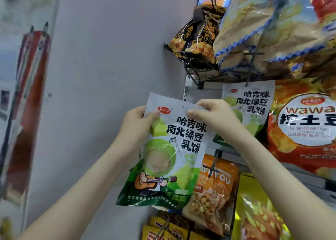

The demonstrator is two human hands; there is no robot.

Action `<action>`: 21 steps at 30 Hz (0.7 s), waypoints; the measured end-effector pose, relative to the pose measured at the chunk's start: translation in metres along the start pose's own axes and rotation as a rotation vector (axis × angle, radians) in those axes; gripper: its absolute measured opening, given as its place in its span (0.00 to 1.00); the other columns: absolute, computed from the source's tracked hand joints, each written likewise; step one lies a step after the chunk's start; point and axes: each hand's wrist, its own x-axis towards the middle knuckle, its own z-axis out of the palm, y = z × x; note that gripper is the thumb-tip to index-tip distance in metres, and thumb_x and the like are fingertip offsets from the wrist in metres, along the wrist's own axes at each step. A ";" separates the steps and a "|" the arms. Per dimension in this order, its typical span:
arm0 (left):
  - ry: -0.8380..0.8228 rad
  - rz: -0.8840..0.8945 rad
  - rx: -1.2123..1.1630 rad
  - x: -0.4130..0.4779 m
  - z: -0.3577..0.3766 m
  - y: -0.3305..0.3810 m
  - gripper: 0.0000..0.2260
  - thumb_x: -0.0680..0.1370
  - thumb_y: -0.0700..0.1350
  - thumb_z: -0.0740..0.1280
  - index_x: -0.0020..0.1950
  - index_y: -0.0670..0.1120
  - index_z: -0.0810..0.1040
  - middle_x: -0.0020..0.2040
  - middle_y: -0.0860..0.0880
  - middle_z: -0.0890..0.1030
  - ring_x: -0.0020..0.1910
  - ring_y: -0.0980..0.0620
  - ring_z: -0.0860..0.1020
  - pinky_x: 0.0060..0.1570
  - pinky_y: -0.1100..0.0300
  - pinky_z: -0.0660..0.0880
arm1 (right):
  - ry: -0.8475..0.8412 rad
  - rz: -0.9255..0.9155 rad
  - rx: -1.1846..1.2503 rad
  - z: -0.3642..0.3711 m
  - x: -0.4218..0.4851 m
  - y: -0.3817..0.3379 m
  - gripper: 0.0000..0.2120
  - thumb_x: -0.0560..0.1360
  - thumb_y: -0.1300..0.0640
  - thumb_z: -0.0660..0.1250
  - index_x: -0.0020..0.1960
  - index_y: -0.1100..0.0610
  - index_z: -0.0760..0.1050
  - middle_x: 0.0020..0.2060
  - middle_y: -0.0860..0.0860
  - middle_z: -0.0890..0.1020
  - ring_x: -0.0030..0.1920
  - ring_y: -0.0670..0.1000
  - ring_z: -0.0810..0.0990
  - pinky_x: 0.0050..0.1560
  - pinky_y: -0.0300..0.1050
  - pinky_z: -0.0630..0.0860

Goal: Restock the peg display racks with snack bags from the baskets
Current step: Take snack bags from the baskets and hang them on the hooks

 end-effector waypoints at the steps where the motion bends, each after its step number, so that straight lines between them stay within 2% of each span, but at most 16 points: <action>1: 0.013 -0.001 0.011 -0.001 -0.003 0.000 0.06 0.78 0.42 0.67 0.44 0.44 0.83 0.42 0.43 0.85 0.43 0.41 0.83 0.51 0.41 0.79 | -0.004 -0.015 -0.003 0.003 0.001 -0.002 0.10 0.71 0.48 0.72 0.39 0.55 0.81 0.36 0.55 0.83 0.37 0.52 0.79 0.41 0.50 0.75; 4: 0.031 -0.014 -0.013 -0.004 -0.009 0.002 0.07 0.77 0.44 0.68 0.43 0.43 0.83 0.43 0.40 0.85 0.45 0.37 0.83 0.51 0.35 0.77 | -0.010 -0.031 -0.008 0.008 0.004 -0.004 0.10 0.73 0.48 0.71 0.37 0.54 0.81 0.32 0.50 0.82 0.33 0.46 0.76 0.38 0.45 0.73; 7: 0.023 0.027 0.015 -0.004 -0.009 0.005 0.10 0.74 0.49 0.70 0.45 0.42 0.82 0.44 0.39 0.84 0.45 0.35 0.83 0.49 0.33 0.77 | -0.015 -0.034 0.010 0.008 0.006 -0.005 0.10 0.74 0.49 0.70 0.38 0.53 0.81 0.31 0.48 0.81 0.33 0.44 0.75 0.39 0.45 0.73; 10: 0.025 0.074 0.037 -0.001 -0.003 0.010 0.18 0.70 0.55 0.70 0.47 0.40 0.80 0.45 0.36 0.83 0.45 0.33 0.81 0.48 0.32 0.76 | -0.042 -0.013 0.061 0.001 0.008 -0.004 0.09 0.74 0.50 0.70 0.40 0.54 0.82 0.35 0.49 0.83 0.37 0.45 0.78 0.45 0.48 0.76; 12: 0.016 0.116 0.057 0.002 0.006 0.013 0.20 0.69 0.56 0.70 0.47 0.38 0.79 0.45 0.34 0.82 0.45 0.31 0.80 0.47 0.31 0.75 | -0.070 0.008 0.162 -0.005 0.009 -0.006 0.07 0.75 0.52 0.70 0.43 0.55 0.82 0.39 0.50 0.85 0.42 0.50 0.82 0.50 0.51 0.77; 14: -0.006 0.166 0.077 0.006 0.019 0.018 0.23 0.68 0.57 0.70 0.47 0.37 0.77 0.45 0.33 0.80 0.44 0.30 0.79 0.46 0.31 0.75 | -0.066 0.020 0.245 -0.012 0.011 -0.009 0.05 0.75 0.55 0.70 0.46 0.56 0.82 0.42 0.53 0.85 0.43 0.52 0.83 0.50 0.51 0.78; 16: -0.018 0.226 0.089 0.012 0.034 0.026 0.25 0.68 0.58 0.69 0.47 0.35 0.76 0.45 0.32 0.79 0.40 0.33 0.79 0.45 0.34 0.76 | -0.010 -0.010 0.238 -0.022 0.014 -0.012 0.03 0.75 0.57 0.70 0.45 0.56 0.82 0.42 0.53 0.85 0.42 0.51 0.82 0.50 0.49 0.78; 19: -0.017 0.322 0.066 0.024 0.060 0.040 0.20 0.72 0.54 0.68 0.45 0.36 0.76 0.41 0.33 0.79 0.35 0.42 0.77 0.41 0.39 0.77 | 0.112 -0.014 0.271 -0.044 0.021 -0.013 0.04 0.74 0.55 0.70 0.41 0.53 0.82 0.39 0.54 0.85 0.42 0.55 0.83 0.48 0.53 0.80; 21: -0.030 0.372 0.045 0.034 0.080 0.047 0.18 0.75 0.51 0.69 0.44 0.35 0.75 0.37 0.37 0.77 0.34 0.47 0.73 0.36 0.44 0.74 | 0.173 -0.007 0.287 -0.062 0.024 -0.010 0.05 0.75 0.55 0.69 0.43 0.55 0.82 0.41 0.56 0.85 0.43 0.58 0.83 0.48 0.55 0.80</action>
